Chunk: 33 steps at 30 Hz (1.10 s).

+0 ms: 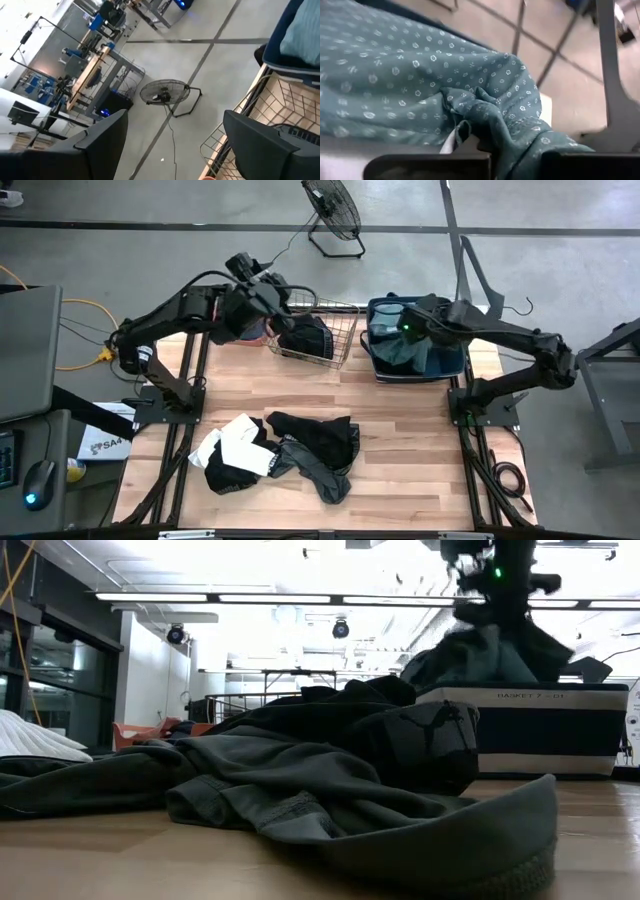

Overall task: Pick & Place Cloths
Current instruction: Put the light blue shirt into the blue laundry organizer

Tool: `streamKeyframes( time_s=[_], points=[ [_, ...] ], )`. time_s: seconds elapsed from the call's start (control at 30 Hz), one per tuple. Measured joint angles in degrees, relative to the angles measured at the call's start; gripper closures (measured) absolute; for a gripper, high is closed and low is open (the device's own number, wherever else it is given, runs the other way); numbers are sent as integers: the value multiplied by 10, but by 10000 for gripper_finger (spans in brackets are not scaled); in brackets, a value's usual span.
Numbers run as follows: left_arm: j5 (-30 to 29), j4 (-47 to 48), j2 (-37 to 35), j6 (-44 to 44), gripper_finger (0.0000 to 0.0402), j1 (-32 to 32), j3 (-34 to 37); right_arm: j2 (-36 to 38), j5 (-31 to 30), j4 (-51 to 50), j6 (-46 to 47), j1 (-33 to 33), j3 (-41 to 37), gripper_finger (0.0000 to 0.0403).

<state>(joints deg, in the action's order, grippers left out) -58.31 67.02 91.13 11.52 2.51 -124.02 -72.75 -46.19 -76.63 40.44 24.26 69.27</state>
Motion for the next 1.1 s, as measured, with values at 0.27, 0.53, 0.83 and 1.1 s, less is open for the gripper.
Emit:
streamKeyframes(
  time_s=[0.27, 0.53, 0.83, 1.1],
  points=[
    [48, -15, 0, -19, 80, 45, 57, 0, 82, 1, 4, 81, -74, 399],
    [90, -68, -1, -16, 80, 76, 119, 2, 78, 2, 5, 98, -95, 365],
    [100, -74, 0, -13, 80, 85, 131, 48, 72, 7, 4, 93, -95, 237],
    [113, -74, 0, -15, 80, 92, 131, 128, 123, 35, 14, 57, -95, 155]
  ],
)
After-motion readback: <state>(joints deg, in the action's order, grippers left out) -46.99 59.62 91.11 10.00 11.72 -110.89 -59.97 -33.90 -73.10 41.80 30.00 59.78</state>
